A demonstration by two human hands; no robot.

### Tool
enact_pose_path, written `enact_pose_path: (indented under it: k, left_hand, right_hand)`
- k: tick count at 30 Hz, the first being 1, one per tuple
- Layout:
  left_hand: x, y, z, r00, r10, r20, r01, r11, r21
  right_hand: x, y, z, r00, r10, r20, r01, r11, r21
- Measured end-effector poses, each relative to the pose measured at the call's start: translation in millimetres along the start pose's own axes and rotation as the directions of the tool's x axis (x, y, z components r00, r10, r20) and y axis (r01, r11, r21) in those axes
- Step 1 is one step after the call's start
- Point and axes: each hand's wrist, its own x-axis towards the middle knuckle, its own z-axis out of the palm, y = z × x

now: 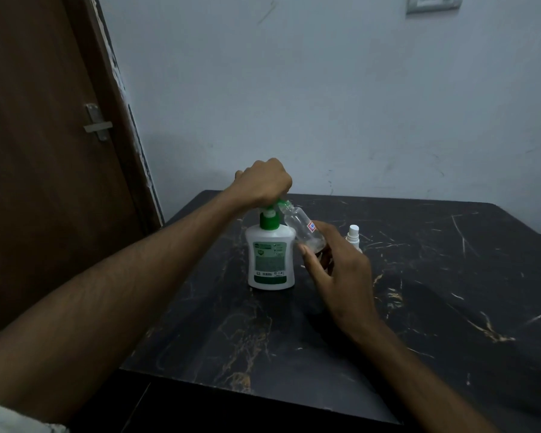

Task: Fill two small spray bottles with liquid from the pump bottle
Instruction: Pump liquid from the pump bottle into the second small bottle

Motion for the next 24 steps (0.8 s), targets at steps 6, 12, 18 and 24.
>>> enact_pose_path:
  k: [6,12,18,24]
  left_hand:
    - [-1,-3,6,0.999,0.026,-0.02,-0.026,0.999,0.03]
    - [4,-5,-4,1.0,0.013,-0.002,-0.013,0.999,0.04]
    - [7,-9,8,0.998,0.054,0.043,-0.056,0.997,0.055]
    - [10,-5,-2,0.993,0.116,-0.012,-0.114,0.985,0.127]
  right_hand:
    - [-2,5,3,1.0,0.008,-0.026,-0.008,1.0,-0.001]
    - [-3,6,3,1.0,0.004,-0.004,-0.004,1.0,0.012]
    - [-5,6,1,0.999,0.037,0.021,-0.038,0.999,0.039]
    - [-4,6,1,0.999,0.037,0.03,-0.039,0.998,0.056]
